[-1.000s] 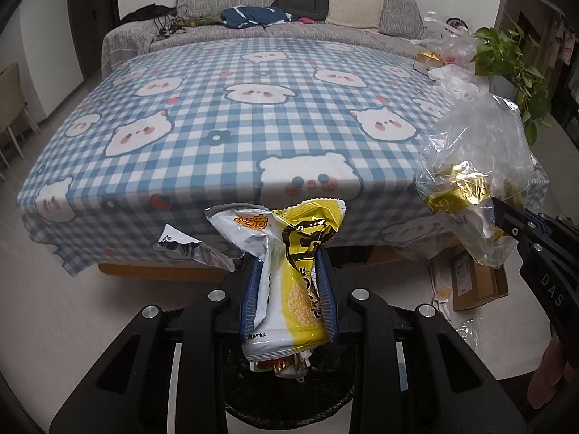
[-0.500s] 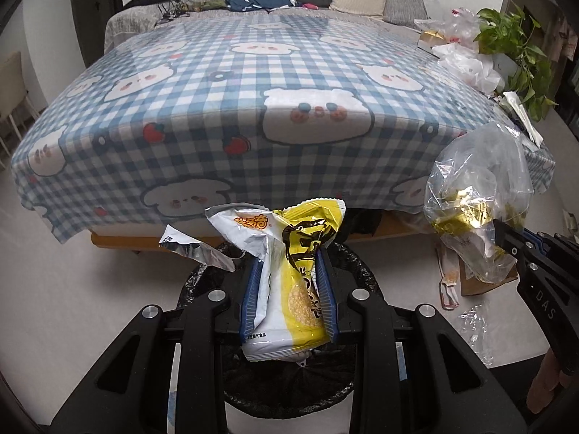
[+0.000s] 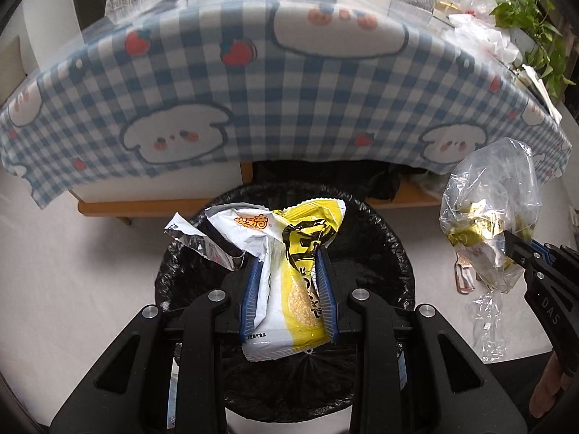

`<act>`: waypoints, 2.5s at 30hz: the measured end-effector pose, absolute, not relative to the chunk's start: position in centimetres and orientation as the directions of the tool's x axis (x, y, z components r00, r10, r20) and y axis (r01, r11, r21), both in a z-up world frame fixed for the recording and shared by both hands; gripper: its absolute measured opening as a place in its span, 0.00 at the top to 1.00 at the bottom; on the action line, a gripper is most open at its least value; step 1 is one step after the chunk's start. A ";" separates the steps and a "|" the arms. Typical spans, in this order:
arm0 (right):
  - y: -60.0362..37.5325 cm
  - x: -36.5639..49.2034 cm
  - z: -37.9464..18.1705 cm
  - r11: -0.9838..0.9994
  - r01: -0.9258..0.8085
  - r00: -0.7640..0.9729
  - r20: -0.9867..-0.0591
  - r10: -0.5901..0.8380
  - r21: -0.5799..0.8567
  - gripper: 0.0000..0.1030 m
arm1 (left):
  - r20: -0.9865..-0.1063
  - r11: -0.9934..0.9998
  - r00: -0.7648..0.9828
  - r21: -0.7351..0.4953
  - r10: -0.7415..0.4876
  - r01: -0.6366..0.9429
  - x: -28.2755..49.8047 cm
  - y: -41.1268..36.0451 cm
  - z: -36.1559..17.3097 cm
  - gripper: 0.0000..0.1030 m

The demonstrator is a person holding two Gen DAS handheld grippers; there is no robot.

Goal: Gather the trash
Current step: 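Lift the snack bag and clear plastic bag and carry both over the trash bin, then open the left tool to drop the snack bag while the right tool drops the plastic bag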

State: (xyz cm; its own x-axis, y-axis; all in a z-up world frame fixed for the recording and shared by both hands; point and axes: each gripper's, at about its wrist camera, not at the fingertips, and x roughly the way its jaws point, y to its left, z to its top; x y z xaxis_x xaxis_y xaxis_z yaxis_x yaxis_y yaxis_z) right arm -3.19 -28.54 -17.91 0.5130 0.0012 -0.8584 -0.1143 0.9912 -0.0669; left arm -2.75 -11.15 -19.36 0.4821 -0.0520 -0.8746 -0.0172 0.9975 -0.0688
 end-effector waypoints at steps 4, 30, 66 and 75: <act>-28.8 -3.1 -19.1 0.993 -0.097 0.492 -0.871 -0.008 -0.064 0.92 | -0.884 0.997 0.463 -0.075 -0.059 -0.016 -2.8 -11.5 -21.0 0.72; -26.4 -3.4 -17.7 0.992 -0.121 0.520 -0.854 0.031 -0.038 0.92 | -0.869 0.999 0.493 -0.042 -0.037 0.001 -2.9 -10.5 -20.9 0.22; -15.0 -4.1 -19.7 0.958 -0.288 0.472 -0.870 0.141 -0.001 0.87 | -0.858 0.991 0.514 -0.054 0.017 -0.125 -6.5 1.6 -19.4 0.06; -17.3 -4.2 -16.3 0.977 -0.213 0.538 -0.832 0.138 0.024 0.20 | -0.850 0.992 0.527 -0.083 -0.019 -0.099 -6.4 0.8 -17.5 0.06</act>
